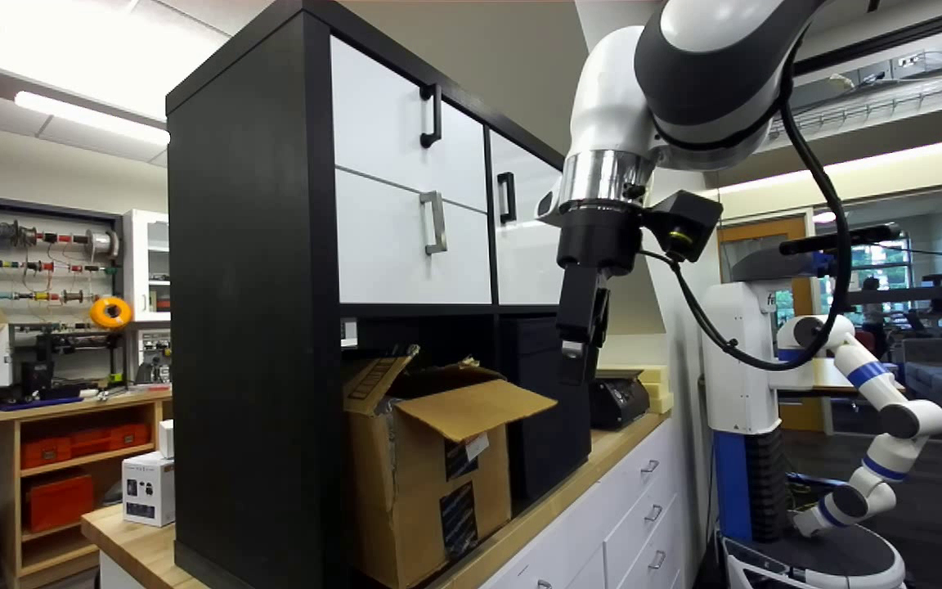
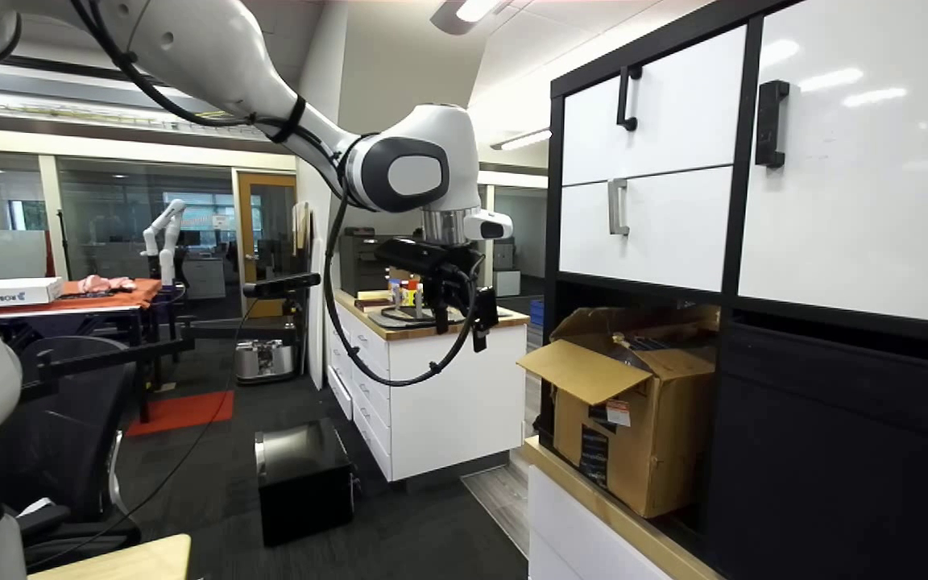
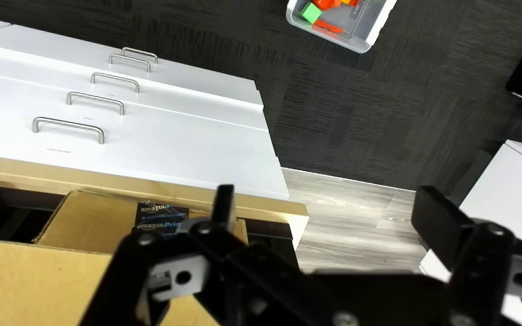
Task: Pull the box out of the bottom of the black cabinet
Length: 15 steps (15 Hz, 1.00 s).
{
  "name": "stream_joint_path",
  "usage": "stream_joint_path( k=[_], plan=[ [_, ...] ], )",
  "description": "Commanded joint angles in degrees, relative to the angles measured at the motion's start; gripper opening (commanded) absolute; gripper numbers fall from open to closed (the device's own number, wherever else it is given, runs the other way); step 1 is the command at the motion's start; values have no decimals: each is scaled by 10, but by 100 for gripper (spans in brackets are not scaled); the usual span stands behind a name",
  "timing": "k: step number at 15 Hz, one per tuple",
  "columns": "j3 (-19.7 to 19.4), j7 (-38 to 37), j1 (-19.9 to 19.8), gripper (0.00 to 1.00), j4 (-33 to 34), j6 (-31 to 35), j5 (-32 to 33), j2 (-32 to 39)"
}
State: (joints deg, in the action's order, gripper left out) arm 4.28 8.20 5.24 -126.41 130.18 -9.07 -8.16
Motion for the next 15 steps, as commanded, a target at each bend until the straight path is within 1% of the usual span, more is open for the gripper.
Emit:
stream_joint_path(
  k=[1,7,12,13,15],
  plan=[
    [4,7,2,100,-11,65,32,5],
    [5,27,0,100,10,153,93,47],
    [2,106,-2,100,41,203,108,98],
    [3,142,-3,100,49,206,97,106],
    [5,187,-6,100,66,220,101,124]
  ],
)
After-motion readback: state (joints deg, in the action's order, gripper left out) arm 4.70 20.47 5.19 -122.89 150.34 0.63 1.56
